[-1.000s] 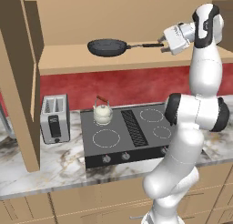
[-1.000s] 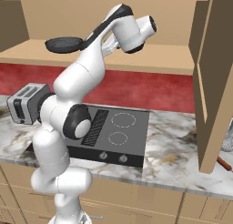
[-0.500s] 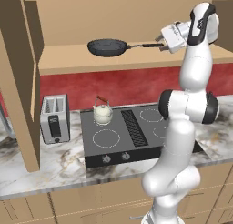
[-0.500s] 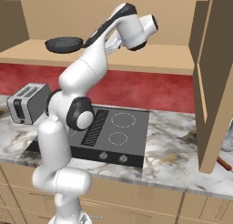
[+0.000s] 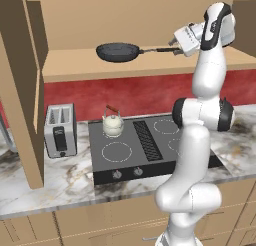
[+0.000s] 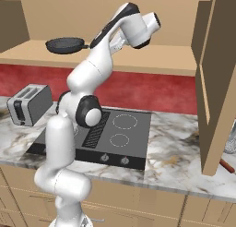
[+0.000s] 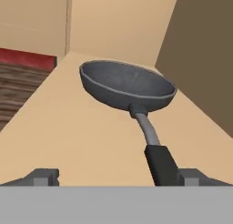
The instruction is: Pick the pan from the cabinet and place it on the stove. Then turn on the stove burner for the pan.
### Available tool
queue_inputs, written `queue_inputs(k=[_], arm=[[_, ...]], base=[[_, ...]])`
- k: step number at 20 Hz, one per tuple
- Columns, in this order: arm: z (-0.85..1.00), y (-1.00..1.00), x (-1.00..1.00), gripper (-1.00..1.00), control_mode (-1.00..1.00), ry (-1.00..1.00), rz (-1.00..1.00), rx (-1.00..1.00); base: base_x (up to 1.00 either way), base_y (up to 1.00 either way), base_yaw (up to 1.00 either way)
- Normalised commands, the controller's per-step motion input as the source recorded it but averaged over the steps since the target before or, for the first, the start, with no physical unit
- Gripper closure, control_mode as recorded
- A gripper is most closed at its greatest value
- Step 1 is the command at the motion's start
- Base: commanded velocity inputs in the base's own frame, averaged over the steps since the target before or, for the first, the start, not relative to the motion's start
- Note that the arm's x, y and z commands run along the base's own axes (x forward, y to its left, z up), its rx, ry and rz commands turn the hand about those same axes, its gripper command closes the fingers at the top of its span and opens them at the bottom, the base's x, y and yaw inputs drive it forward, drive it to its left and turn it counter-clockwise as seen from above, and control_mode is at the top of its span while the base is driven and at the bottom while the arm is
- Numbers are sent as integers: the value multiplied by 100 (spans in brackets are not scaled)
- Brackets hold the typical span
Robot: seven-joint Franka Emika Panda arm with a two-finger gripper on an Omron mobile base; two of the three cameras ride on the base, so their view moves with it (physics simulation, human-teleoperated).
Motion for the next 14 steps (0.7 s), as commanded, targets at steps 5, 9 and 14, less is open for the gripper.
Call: queue_inputs(k=[5, 9, 14], arm=[[-6, 2, 21, -100, -100, 2, 0, -2], [-5, 1, 24, -100, -100, 0, 0, -1], [-8, 4, 28, -100, -100, 0, 0, -2]], base=[[0, 0, 0], [0, 0, 0], [0, 0, 0]])
